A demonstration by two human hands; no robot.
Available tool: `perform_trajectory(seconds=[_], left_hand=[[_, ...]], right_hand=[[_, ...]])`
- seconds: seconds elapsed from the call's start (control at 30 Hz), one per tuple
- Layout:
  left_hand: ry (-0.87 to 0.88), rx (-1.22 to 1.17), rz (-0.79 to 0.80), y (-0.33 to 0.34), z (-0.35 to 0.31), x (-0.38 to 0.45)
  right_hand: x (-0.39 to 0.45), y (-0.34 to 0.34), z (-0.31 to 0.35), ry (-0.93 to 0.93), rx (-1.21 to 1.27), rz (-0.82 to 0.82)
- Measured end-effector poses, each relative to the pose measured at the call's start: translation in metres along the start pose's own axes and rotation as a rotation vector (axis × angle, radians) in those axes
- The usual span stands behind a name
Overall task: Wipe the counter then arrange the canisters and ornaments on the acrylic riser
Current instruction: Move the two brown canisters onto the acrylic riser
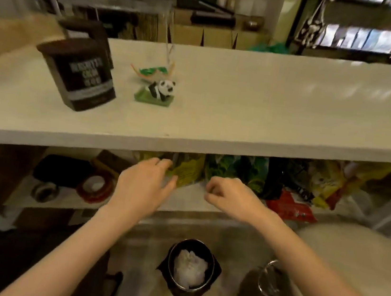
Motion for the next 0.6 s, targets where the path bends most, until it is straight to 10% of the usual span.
perform_trajectory(seconds=[0.4,0.6], left_hand=[[-0.271,0.047,-0.361,-0.14,0.134,0.025],[-0.388,0.053,-0.241,-0.121,0.207,0.043]], right_hand=[[0.081,-0.078,0.187,-0.314,-0.075,-0.124],[0.155,-0.06,0.219,-0.274,-0.072,-0.04]])
Point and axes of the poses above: each hand's wrist, its own x-axis towards the middle knuckle, its own y-axis out of the palm, z = x × y, the point moved 8 cm from there along x, towards the middle knuckle, and after that the axes turned 13 degrees about x, right-handed, at the moved point
